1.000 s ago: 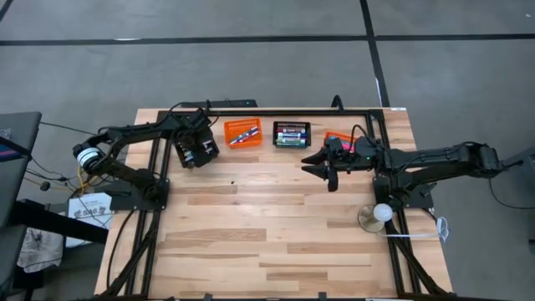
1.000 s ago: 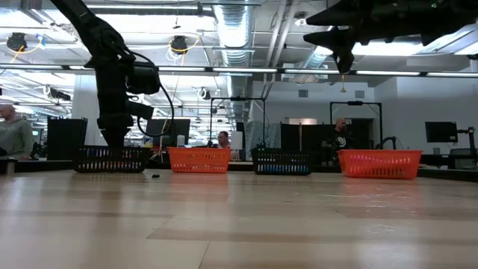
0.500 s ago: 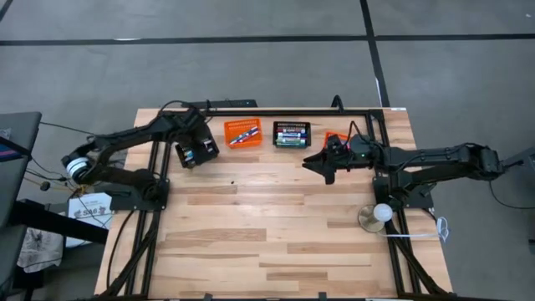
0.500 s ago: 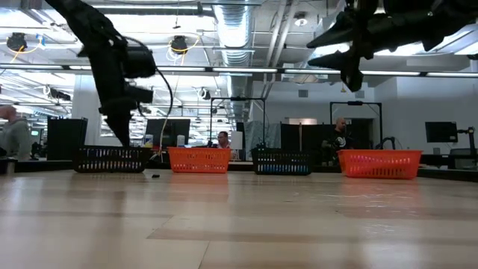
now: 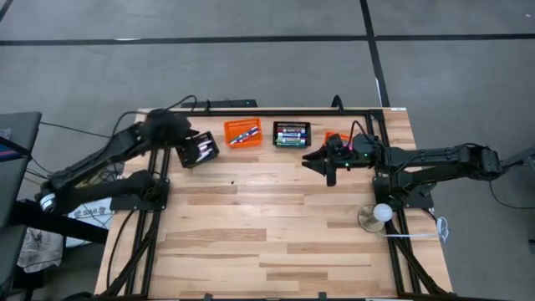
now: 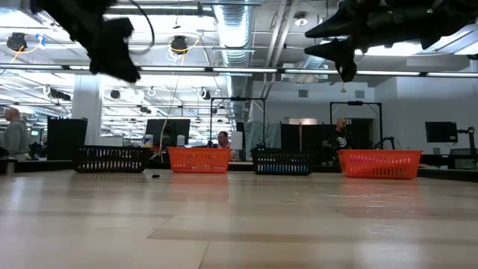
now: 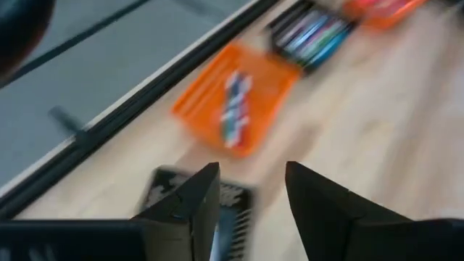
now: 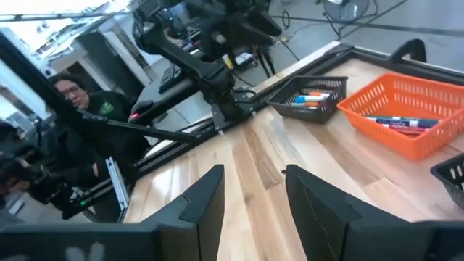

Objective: Pick & Place Markers
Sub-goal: Return to Home Position

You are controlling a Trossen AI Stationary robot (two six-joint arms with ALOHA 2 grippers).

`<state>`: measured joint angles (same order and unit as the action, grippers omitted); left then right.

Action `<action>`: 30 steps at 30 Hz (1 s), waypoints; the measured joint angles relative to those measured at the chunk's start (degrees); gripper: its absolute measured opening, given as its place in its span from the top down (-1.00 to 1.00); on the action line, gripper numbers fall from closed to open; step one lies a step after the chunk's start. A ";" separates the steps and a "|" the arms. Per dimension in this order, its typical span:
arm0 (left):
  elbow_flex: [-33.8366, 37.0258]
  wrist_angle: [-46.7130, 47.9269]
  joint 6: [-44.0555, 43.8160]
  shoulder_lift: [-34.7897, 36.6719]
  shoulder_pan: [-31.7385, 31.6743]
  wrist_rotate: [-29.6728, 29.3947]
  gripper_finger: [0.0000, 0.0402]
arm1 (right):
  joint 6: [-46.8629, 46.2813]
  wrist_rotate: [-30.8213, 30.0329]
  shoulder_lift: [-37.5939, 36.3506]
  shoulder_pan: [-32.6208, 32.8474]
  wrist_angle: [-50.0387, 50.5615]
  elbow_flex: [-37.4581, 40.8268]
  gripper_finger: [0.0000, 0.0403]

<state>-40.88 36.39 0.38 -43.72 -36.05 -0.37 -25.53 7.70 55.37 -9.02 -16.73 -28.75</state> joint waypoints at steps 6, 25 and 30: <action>0.00 -2.94 -5.64 9.98 3.16 8.09 0.22 | 2.35 3.86 -1.27 -0.85 0.26 0.00 0.30; 1.98 -12.41 -11.62 24.39 11.13 16.43 0.22 | 7.60 5.75 -23.81 -3.37 16.49 -0.02 0.32; 4.73 -14.61 -12.32 27.26 14.57 18.12 0.22 | 8.44 5.60 -28.96 -3.39 16.33 2.80 0.33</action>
<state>-36.15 21.78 -11.94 -16.46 -21.48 17.75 -17.09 13.30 26.42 -12.40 -0.40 -25.95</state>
